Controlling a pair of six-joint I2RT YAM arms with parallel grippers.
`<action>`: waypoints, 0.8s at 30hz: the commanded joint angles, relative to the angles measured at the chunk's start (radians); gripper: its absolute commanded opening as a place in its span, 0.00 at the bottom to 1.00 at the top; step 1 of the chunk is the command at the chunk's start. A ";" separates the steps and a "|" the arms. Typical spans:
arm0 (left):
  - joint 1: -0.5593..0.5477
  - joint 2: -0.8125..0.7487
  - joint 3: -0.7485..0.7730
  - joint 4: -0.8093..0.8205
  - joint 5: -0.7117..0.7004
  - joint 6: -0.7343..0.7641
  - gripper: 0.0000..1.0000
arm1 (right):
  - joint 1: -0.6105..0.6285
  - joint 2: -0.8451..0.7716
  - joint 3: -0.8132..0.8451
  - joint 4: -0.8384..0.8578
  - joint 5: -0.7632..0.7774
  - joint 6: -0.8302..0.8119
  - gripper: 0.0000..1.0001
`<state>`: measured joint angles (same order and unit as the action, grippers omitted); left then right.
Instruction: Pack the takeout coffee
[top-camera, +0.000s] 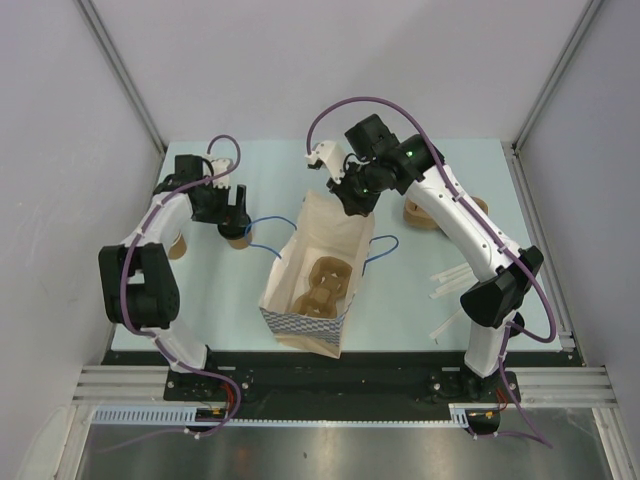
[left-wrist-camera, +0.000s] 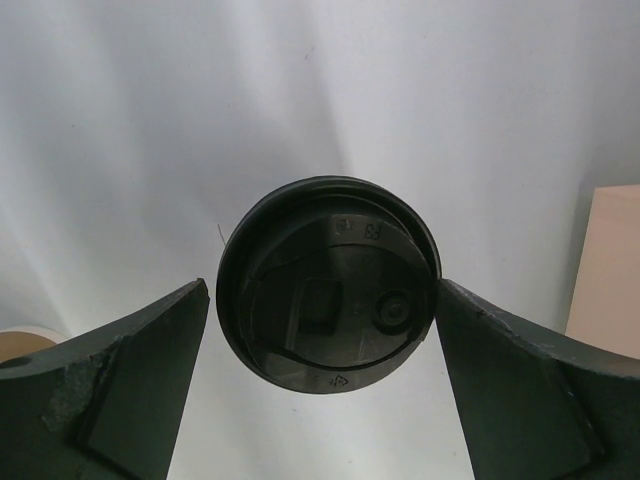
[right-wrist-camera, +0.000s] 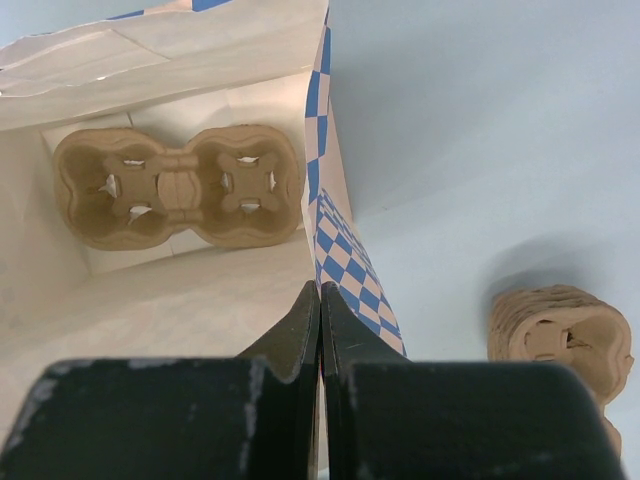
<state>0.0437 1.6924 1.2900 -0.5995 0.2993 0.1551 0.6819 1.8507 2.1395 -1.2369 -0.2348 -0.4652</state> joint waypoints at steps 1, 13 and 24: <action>0.004 0.019 0.003 0.030 0.011 -0.022 0.97 | -0.004 -0.024 0.000 0.013 -0.018 -0.004 0.00; 0.004 0.027 0.003 0.010 0.023 -0.042 0.86 | -0.007 -0.024 -0.001 0.010 -0.024 -0.004 0.00; 0.002 0.009 0.015 -0.042 -0.048 -0.090 0.99 | -0.005 -0.033 -0.004 0.007 -0.021 -0.004 0.00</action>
<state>0.0437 1.7142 1.2903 -0.6064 0.3046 0.1051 0.6785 1.8507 2.1338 -1.2373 -0.2447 -0.4656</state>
